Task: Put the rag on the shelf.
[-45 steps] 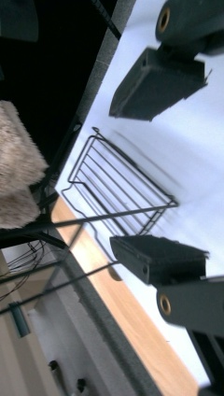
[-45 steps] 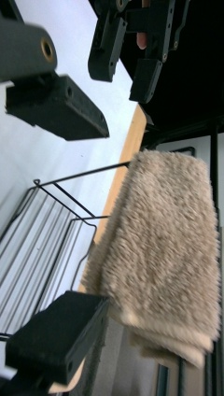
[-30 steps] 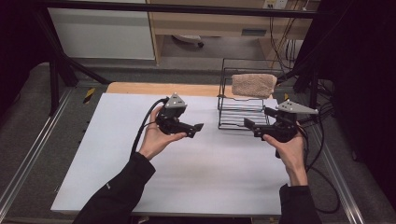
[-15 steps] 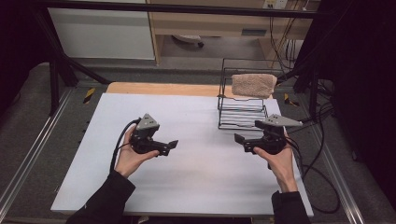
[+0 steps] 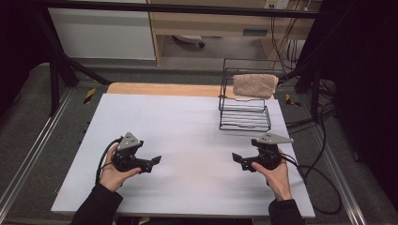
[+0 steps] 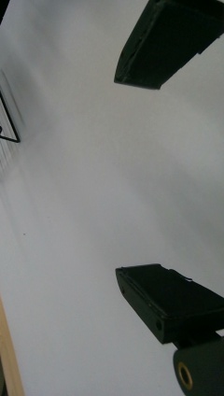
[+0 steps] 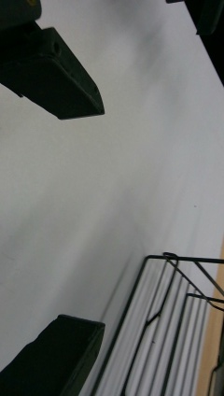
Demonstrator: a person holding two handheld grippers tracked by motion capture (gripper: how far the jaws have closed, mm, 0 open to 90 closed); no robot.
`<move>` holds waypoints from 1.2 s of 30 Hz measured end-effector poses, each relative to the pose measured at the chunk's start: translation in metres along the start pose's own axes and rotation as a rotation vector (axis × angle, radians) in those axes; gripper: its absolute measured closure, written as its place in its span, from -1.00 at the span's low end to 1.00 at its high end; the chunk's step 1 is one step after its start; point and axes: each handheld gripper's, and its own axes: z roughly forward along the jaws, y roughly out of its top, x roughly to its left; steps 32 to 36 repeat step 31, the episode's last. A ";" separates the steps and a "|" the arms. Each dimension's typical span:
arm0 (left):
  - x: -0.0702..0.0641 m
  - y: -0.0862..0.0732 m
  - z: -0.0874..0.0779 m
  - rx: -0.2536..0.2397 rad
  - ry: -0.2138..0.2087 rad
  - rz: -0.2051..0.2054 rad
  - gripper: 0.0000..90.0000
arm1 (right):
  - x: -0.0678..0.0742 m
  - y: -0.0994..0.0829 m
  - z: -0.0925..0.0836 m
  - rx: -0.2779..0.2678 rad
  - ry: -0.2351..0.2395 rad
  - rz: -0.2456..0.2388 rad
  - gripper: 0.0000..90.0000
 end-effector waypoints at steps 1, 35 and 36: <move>0.001 -0.003 -0.001 0.006 0.001 0.000 -0.84 | 0.000 -0.004 0.001 0.012 0.002 0.002 -0.99; 0.019 -0.060 -0.018 0.053 0.006 -0.009 -0.87 | -0.009 -0.062 -0.006 0.115 0.029 -0.007 -0.99; 0.019 -0.060 -0.018 0.053 0.006 -0.009 -0.87 | -0.009 -0.062 -0.006 0.115 0.029 -0.007 -0.99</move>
